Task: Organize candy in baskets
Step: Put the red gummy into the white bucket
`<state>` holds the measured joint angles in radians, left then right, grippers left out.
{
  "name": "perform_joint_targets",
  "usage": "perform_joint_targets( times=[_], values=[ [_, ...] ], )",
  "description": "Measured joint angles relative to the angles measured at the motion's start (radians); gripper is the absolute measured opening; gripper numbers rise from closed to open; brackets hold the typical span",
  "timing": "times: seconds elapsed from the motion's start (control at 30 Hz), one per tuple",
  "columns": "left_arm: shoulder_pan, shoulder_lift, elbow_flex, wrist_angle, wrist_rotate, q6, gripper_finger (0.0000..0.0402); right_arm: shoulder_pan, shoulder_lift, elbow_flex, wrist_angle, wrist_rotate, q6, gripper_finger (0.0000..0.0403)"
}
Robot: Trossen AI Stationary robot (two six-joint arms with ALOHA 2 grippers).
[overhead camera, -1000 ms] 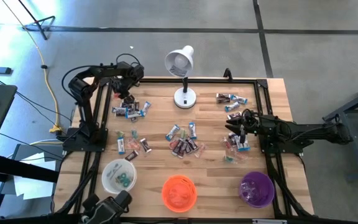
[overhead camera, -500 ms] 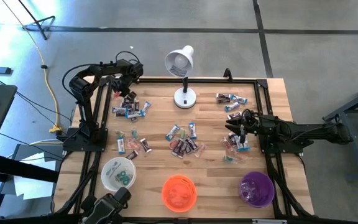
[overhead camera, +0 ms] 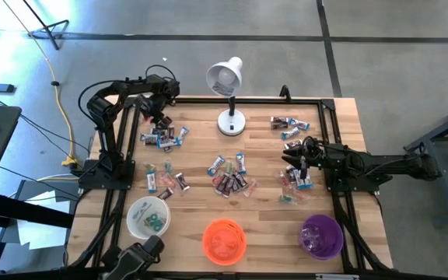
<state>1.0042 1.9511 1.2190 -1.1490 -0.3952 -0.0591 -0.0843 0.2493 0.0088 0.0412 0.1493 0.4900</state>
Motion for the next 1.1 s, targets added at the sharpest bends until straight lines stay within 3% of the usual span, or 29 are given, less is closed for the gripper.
perform_joint_targets(
  times=[0.1, 0.4, 0.57, 0.97, 1.1],
  values=[
    [0.001, 0.000, 0.000, -0.019, -0.072, -0.001, 0.0121, 0.000, 0.000, 0.000, 0.000, 0.000, 0.000, 0.0152],
    [-0.073, 0.000, 0.000, -0.038, -0.083, 0.077, 0.0121, 0.000, 0.000, 0.000, 0.000, 0.000, 0.000, 0.0152],
    [-0.104, 0.000, 0.000, 0.018, -0.153, 0.105, 0.0121, 0.000, 0.000, 0.000, 0.000, 0.001, 0.000, 0.0152],
    [-0.026, 0.000, 0.000, -0.026, -0.165, 0.116, 0.0121, 0.000, 0.000, 0.000, 0.000, 0.004, 0.000, 0.0152],
    [-0.019, 0.002, 0.000, -0.013, -0.124, 0.131, 0.0121, 0.000, 0.000, 0.000, 0.000, 0.003, 0.000, 0.0152]
  ],
)
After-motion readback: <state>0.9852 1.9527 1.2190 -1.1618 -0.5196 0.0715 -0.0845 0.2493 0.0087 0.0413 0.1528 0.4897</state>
